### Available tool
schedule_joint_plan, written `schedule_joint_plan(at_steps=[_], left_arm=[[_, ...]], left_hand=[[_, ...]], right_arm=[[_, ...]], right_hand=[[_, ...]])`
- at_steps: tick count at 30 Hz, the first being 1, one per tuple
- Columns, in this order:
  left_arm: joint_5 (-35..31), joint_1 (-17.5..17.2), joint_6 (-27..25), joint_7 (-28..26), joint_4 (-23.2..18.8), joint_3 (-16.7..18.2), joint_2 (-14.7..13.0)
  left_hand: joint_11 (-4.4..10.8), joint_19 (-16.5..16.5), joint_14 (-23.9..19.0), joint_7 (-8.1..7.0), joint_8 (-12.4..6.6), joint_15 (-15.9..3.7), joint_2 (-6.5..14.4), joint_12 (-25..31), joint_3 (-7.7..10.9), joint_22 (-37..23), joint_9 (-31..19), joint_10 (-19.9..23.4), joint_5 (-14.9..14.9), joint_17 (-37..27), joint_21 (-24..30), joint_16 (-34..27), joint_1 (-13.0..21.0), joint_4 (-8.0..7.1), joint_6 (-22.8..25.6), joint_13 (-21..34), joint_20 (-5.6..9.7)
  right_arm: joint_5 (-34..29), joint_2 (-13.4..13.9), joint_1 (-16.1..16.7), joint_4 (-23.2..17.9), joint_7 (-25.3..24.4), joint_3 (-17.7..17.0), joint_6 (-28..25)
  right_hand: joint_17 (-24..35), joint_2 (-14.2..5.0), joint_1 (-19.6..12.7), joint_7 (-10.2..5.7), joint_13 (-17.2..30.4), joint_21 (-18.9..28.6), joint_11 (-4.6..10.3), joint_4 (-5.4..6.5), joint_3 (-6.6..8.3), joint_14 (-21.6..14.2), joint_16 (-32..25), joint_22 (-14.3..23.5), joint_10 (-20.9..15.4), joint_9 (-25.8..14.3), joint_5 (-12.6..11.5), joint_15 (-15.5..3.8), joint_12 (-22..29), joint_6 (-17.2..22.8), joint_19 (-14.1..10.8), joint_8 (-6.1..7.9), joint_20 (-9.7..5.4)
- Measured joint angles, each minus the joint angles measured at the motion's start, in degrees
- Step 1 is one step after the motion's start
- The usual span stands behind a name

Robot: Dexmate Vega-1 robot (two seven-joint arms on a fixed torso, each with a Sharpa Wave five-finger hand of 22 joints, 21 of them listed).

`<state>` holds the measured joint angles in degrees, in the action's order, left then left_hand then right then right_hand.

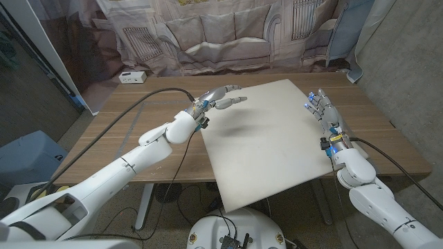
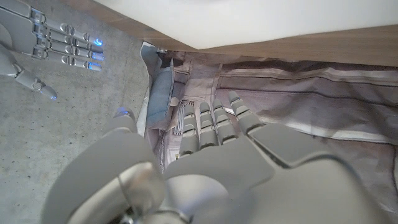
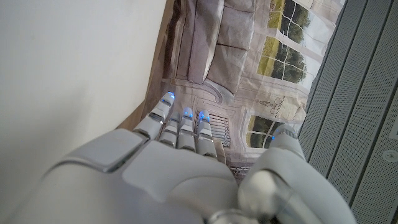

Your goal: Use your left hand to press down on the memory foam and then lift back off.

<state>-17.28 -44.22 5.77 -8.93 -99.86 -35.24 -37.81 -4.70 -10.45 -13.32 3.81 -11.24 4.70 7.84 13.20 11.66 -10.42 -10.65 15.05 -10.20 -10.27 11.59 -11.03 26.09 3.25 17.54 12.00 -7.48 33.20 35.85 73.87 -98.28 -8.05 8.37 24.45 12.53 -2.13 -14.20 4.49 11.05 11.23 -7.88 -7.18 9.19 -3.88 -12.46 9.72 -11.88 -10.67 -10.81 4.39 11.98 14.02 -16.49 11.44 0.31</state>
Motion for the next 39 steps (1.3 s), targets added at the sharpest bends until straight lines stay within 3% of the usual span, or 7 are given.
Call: schedule_joint_plan(at_steps=[13,18,23,24,26,39], left_arm=[[7.99,-2.67,2.62,-1.7,0.64,2.47,1.59],[11.61,-3.39,5.74,-1.86,2.92,3.26,2.62],[11.61,-4.08,5.74,-1.86,5.44,4.18,3.53],[17.61,-4.41,10.87,-0.79,6.34,4.58,3.83],[20.6,-4.87,12.57,0.13,7.3,5.12,4.14],[29.0,-7.6,15.9,2.55,9.27,8.26,3.49]], left_hand=[[-0.42,0.0,0.0,0.08,0.0,0.0,0.01,0.0,0.0,0.0,0.0,0.42,0.0,0.0,0.0,0.0,-0.62,0.0,0.08,0.0,0.0],[-0.42,0.0,0.0,0.39,0.0,0.0,-0.29,0.0,-0.2,0.0,0.0,0.41,0.0,0.0,0.0,0.0,-0.91,-0.2,0.39,0.0,0.0],[-0.42,0.0,-0.22,0.42,0.0,0.22,-1.06,0.0,-0.47,0.0,0.0,0.41,0.0,0.0,0.0,0.0,-1.68,-0.47,0.36,0.0,0.0],[-0.42,0.0,-0.22,0.62,0.0,0.22,-1.27,0.0,-0.6,0.0,0.0,0.41,0.0,0.0,0.0,0.0,-1.89,-0.59,0.15,0.0,0.0],[-0.42,0.0,-0.21,0.72,0.22,0.21,-1.27,0.0,-0.66,0.0,0.0,0.41,0.0,0.0,0.0,0.0,-1.91,-0.66,0.06,0.0,0.0],[-0.63,0.55,0.01,0.79,0.45,0.43,-2.33,0.0,-1.43,0.0,0.0,0.19,0.0,0.01,0.0,0.0,-3.7,-1.31,-0.48,0.0,0.13]], right_arm=[[2.2,1.12,-1.31,1.65,2.9,0.37,0.12],[2.32,1.64,-1.53,1.65,3.12,0.57,-0.54],[1.84,1.64,-1.53,1.65,2.72,0.57,-0.98],[1.71,1.62,-1.9,1.53,2.63,1.3,-0.99],[1.42,1.37,-2.07,1.56,2.47,1.66,-0.99],[0.6,-0.22,-3.62,2.41,1.65,3.7,-1.08]], right_hand=[[0.0,0.0,0.0,0.0,0.0,0.0,0.21,0.0,0.0,-0.31,0.0,0.0,-0.2,0.0,0.0,-0.31,0.0,0.0,0.0,0.0,0.0],[0.0,0.0,0.0,0.0,0.0,0.0,0.21,0.0,0.0,-0.31,0.0,0.0,-0.2,0.0,0.0,-0.31,0.0,0.0,0.0,0.0,0.0],[0.0,0.0,0.0,0.0,0.0,0.0,0.21,0.0,0.0,-0.31,0.0,0.0,-0.2,0.0,0.0,-0.31,0.0,0.0,0.0,0.0,0.0],[0.0,0.0,0.0,0.0,0.0,0.0,0.2,0.0,0.0,-0.31,0.0,0.0,-0.2,0.0,0.0,-0.31,0.0,0.0,0.01,0.0,0.0],[0.0,0.0,0.0,0.0,0.0,0.0,0.21,0.0,0.0,-0.31,0.0,0.0,-0.2,0.0,0.0,-0.31,0.0,0.0,-0.01,0.0,-0.01],[0.0,0.0,0.0,0.42,0.0,0.0,0.2,0.0,0.0,-0.85,0.0,0.0,-0.2,-0.14,0.0,-0.38,0.0,0.42,-0.73,0.0,-0.11]])
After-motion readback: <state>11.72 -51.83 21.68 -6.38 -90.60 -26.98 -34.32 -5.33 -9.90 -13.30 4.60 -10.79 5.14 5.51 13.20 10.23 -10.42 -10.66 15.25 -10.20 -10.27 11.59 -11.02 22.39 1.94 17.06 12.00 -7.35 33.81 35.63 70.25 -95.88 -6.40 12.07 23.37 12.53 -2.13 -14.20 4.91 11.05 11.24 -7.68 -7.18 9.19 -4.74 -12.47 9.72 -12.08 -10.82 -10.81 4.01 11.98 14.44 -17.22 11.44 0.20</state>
